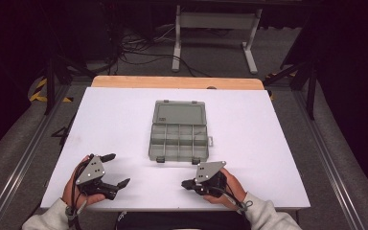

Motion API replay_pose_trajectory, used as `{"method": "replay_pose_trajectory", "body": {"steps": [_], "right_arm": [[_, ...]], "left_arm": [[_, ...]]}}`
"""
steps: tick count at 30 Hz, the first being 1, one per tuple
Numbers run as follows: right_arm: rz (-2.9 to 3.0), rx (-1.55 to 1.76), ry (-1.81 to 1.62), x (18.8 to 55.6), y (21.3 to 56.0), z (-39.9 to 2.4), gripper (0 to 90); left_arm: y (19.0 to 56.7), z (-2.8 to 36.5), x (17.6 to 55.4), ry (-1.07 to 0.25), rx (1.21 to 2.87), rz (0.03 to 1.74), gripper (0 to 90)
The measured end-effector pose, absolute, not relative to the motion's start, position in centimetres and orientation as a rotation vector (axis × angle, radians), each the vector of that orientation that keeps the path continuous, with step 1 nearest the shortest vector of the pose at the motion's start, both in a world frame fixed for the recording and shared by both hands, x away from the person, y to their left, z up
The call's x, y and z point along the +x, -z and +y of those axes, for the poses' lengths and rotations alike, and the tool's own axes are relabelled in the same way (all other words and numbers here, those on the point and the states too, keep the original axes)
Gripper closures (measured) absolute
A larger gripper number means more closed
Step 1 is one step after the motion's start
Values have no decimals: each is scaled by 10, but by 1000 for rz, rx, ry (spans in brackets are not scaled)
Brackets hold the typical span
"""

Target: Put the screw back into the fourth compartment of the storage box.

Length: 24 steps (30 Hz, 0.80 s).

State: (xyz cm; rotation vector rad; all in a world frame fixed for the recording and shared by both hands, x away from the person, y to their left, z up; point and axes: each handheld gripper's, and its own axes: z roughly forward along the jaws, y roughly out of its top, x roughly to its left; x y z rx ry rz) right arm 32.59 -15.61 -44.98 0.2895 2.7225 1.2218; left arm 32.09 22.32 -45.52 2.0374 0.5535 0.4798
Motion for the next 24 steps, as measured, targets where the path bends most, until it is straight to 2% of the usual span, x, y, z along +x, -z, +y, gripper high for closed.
{"method": "replay_pose_trajectory", "body": {"steps": [24], "right_arm": [[2582,370,-1313,333,421,-181,886]], "left_arm": [[455,223,321,-477,2033,558,50]]}}
